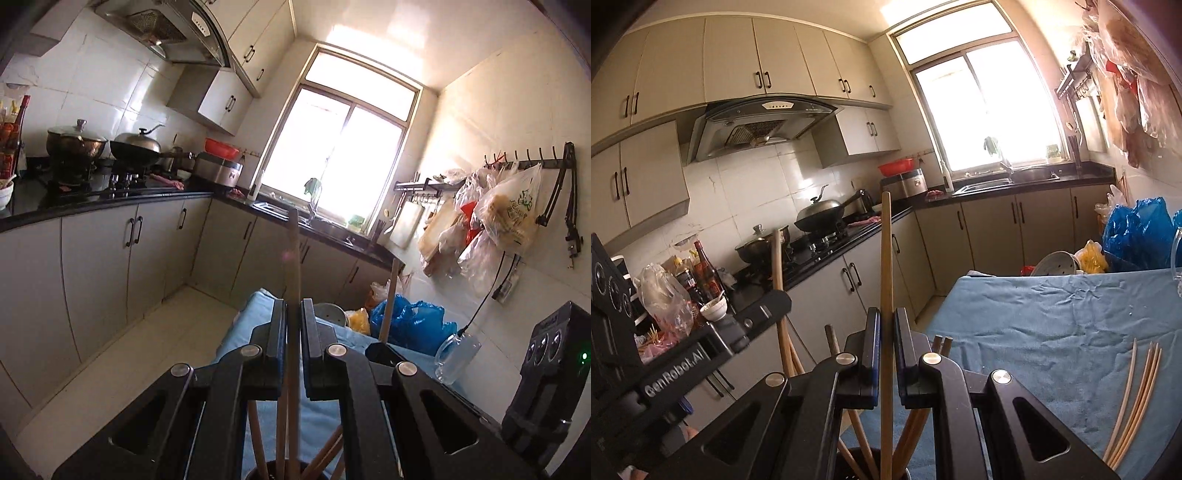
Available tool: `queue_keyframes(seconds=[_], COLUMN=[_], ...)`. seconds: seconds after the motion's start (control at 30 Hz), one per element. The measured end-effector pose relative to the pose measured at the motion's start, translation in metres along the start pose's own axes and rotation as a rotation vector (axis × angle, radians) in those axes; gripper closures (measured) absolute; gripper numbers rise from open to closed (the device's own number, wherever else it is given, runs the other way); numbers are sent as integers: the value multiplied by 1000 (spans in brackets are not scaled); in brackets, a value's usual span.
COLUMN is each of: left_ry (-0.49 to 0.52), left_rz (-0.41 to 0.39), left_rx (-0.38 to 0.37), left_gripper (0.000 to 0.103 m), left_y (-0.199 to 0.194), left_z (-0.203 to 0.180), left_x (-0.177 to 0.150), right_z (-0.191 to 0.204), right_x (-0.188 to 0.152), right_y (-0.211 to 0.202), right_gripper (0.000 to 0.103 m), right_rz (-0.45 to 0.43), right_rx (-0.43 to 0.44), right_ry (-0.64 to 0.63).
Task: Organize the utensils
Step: 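Lift both held chopsticks, carry them to the black holder and lower them in, then open both grippers to release the chopsticks into the holder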
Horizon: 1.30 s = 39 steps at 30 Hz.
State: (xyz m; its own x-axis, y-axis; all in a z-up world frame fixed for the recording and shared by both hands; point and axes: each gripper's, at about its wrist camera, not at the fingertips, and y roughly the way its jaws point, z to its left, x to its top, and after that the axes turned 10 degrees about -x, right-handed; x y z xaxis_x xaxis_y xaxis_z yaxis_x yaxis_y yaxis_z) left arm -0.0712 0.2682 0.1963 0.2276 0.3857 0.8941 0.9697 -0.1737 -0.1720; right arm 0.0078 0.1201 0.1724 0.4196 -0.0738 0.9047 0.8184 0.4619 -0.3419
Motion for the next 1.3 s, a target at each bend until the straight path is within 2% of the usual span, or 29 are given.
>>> queue_keyframes(seconds=[0.17,0.37,0.5,0.57,0.6,0.63,0.7,0.77,0.9,1.03,1.13,1.23,1.3], left_ry=[3,27,40,39,37,32,18,11,2,-13,-12,6,21], left_rz=[2,88,114,111,110,106,91,75,60,58,66,96,119], left_rx=[3,33,55,63,66,73,82,89,89,70,42,2,-21], left_gripper=[96,96,96,90,84,76,67,67,64,63,61,59,56], left_y=[2,10,9,4,3,1,-8,-18,-35,-51,-60,-65,-65], left_z=[-1,-3,-7,-9,-9,-9,-10,-11,-17,-26,-40,-59,-71], left_x=[-1,-13,-14,-13,-12,-11,-9,-7,-5,-8,-14,-26,-35], right_z=[-1,1,2,2,1,0,-3,-9,-22,-53,-91,-135,-172], right_x=[1,-6,-9,-8,-7,-5,-2,3,10,12,9,-1,-11], right_y=[-3,0,0,-3,-5,-8,-13,-21,-40,-65,-83,-96,-99], right_gripper=[95,95,93,84,74,70,68,67,57,51,46,44,44], right_rz=[-11,10,24,20,12,3,-3,-14,-42,-60,-54,-17,45], right_rx=[-6,-8,1,2,-3,-10,-11,-20,-55,-118,-190,-289,-357], right_ry=[-3,-26,-39,-37,-34,-31,-25,-18,-14,8,41,71,98])
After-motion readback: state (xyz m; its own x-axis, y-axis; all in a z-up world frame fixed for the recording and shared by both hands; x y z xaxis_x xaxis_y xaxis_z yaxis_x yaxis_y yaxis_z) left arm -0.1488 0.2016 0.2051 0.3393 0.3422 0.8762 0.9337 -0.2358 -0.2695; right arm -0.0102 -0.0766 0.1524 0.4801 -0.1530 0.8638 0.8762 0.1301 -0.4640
